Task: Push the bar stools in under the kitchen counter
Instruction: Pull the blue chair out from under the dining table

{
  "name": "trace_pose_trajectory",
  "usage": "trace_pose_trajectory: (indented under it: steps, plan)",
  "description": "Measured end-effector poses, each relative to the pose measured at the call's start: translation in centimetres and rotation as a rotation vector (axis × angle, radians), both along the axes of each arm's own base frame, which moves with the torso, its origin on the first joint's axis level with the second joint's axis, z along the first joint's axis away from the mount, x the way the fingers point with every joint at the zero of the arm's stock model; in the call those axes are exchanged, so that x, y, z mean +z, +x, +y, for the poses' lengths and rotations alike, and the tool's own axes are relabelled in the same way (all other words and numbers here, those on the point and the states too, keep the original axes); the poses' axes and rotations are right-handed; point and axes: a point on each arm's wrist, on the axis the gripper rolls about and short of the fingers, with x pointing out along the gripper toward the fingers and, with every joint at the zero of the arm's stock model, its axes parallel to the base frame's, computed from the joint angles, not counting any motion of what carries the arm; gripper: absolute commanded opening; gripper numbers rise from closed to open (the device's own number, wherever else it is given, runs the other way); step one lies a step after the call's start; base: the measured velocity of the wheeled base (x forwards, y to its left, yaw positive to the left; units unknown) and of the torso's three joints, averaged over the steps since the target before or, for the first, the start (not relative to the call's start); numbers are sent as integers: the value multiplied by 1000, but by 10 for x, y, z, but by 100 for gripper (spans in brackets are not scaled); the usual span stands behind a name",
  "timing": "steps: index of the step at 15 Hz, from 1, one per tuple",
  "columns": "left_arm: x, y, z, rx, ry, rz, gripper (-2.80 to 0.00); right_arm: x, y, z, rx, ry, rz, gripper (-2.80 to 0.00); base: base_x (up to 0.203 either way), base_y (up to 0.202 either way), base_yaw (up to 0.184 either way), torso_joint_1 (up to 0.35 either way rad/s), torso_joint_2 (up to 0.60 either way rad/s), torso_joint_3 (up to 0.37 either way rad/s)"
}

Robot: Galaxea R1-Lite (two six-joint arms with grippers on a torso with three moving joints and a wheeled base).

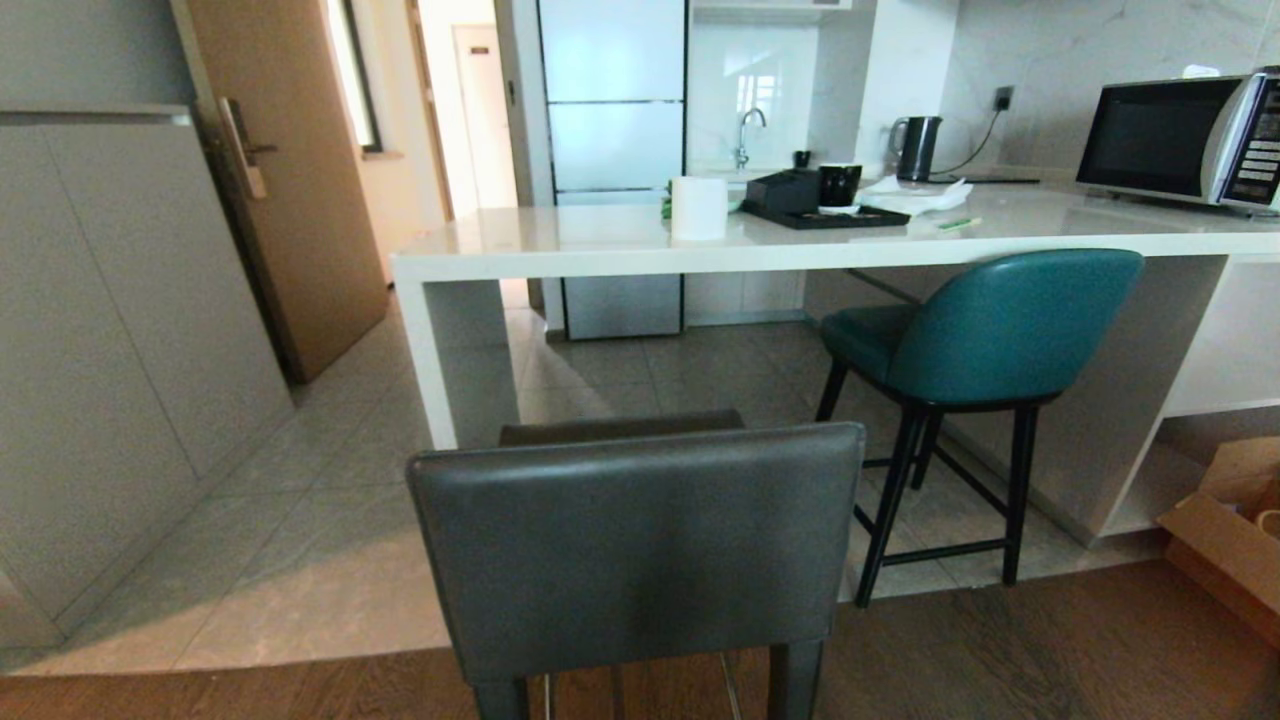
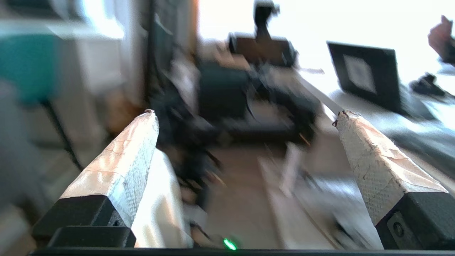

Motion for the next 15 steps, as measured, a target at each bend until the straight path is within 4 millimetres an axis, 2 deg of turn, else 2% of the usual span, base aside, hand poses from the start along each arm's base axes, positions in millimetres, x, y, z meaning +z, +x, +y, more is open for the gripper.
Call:
trace_pose_trajectory:
  steps: [3, 7, 9, 12, 15]
  plan:
    - [-13, 21, 1, 187, -57, -20, 0, -15, 14, 0, -54, 39, -9, 0, 0, 0, 0, 0, 0, 0]
    - [-39, 51, 6, 604, -40, 11, 0, -24, 38, -2, -198, 173, 49, 0, 0, 0, 0, 0, 0, 0]
    - [-50, 60, 9, 773, -26, 36, 0, -29, 53, -4, -353, 210, 49, 0, 0, 0, 0, 0, 0, 0]
    - [-70, 74, 13, 1001, 46, 55, 0, -39, 69, -9, -679, 183, -3, 0, 0, 0, 0, 0, 0, 0]
    - [-82, 81, 14, 1076, 75, 88, 0, -56, 72, -13, -931, 44, -25, 0, 0, 0, 0, 0, 0, 0]
